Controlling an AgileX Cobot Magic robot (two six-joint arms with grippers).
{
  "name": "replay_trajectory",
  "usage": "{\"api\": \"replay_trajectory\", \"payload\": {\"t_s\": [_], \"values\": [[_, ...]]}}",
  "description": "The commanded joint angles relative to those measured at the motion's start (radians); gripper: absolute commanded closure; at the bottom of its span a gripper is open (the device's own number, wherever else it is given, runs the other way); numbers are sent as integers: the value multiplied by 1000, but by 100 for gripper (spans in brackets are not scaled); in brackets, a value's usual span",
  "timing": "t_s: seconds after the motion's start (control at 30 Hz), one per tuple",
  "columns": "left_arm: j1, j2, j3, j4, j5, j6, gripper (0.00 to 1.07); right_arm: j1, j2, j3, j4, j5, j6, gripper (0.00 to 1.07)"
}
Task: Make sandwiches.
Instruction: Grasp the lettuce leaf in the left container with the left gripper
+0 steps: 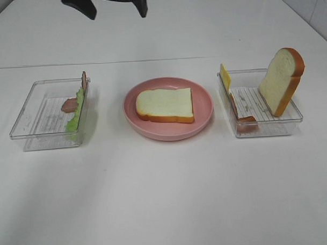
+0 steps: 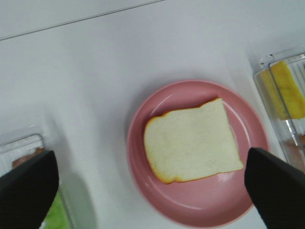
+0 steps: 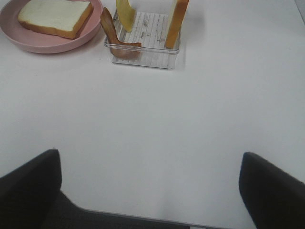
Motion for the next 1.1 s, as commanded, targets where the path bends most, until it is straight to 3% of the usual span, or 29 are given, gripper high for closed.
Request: {"api": "replay_trajectory", "payload": {"t_s": [0.03, 0.07, 0.13, 0.23, 0.3, 0.4, 0.87, 0.93, 1.1], "values": [[49, -111, 131, 20, 102, 17, 9, -1, -33, 2, 4, -3, 4, 9], [49, -111, 131, 20, 102, 17, 9, -1, -33, 2, 4, -3, 4, 9], [111, -218, 306, 41, 102, 33, 9, -1, -33, 2, 4, -3, 4, 9], [125, -238, 348, 43, 102, 36, 9, -1, -33, 2, 4, -3, 4, 9], [165, -313, 482, 43, 102, 48, 9, -1, -33, 2, 4, -3, 4, 9], [178, -339, 548, 44, 102, 48, 9, -1, -33, 2, 4, -3, 4, 9], [178, -344, 661, -13, -33, 35, 9, -1, -33, 2, 4, -3, 4, 9], [178, -331, 661, -21, -55, -13, 9, -1, -33, 2, 4, -3, 4, 9], [173, -282, 661, -32, -64, -55, 9, -1, -33, 2, 4, -3, 4, 9]]}}
